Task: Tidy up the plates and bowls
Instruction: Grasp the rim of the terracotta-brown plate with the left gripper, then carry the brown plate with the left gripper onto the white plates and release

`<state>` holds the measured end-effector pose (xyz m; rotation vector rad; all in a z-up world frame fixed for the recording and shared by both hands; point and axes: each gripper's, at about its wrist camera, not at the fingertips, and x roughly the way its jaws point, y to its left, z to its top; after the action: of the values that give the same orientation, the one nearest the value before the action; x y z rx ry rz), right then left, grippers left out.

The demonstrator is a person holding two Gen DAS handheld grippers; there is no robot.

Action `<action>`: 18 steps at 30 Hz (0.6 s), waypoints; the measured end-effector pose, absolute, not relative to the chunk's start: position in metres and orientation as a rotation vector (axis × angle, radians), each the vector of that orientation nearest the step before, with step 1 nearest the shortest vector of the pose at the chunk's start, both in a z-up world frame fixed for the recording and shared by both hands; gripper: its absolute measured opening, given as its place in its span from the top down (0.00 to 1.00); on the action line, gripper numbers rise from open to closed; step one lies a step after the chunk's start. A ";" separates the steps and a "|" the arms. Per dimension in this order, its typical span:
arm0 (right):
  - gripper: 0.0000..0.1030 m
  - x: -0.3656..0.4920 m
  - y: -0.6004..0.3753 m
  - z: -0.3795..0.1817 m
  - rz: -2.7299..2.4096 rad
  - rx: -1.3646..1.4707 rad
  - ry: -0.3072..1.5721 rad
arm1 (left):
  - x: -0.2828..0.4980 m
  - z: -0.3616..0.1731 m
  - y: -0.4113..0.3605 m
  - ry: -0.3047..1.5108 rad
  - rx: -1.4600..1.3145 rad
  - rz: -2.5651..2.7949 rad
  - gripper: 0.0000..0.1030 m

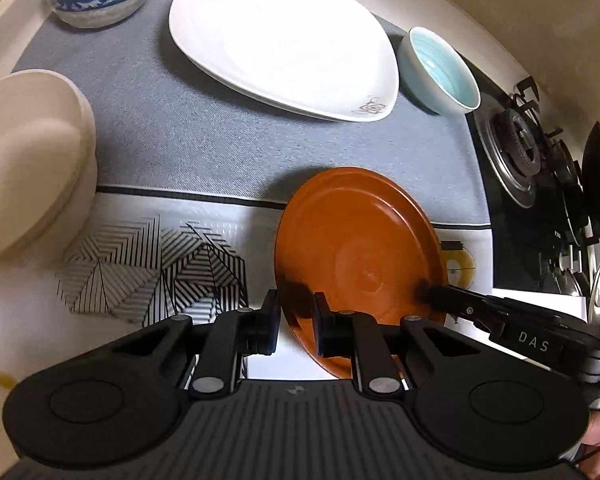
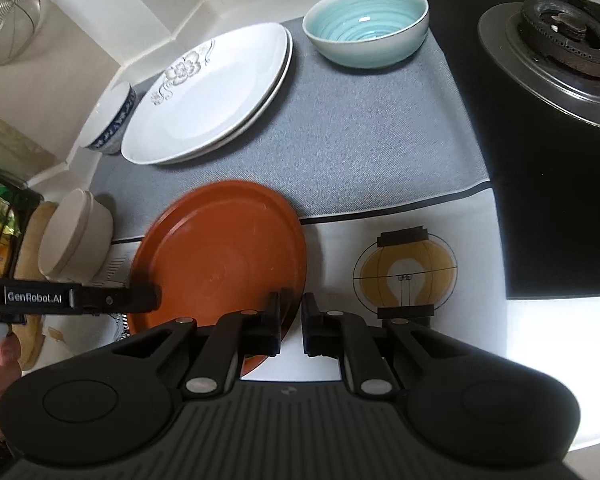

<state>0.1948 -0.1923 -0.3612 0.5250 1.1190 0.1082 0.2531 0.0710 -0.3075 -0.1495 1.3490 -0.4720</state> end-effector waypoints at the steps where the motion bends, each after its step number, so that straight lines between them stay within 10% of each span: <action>1: 0.88 0.193 -0.194 -0.359 0.112 0.530 1.113 | 0.249 -0.303 0.070 1.339 -0.146 -0.469 0.83; 18: 0.88 0.130 -0.234 -0.354 0.170 0.698 0.998 | 0.182 -0.264 0.036 1.324 -0.049 -0.380 0.82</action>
<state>0.1296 -0.2341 -0.3539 0.6979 0.9984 0.1701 0.1822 0.0364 -0.2641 -0.0488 1.3235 -0.3799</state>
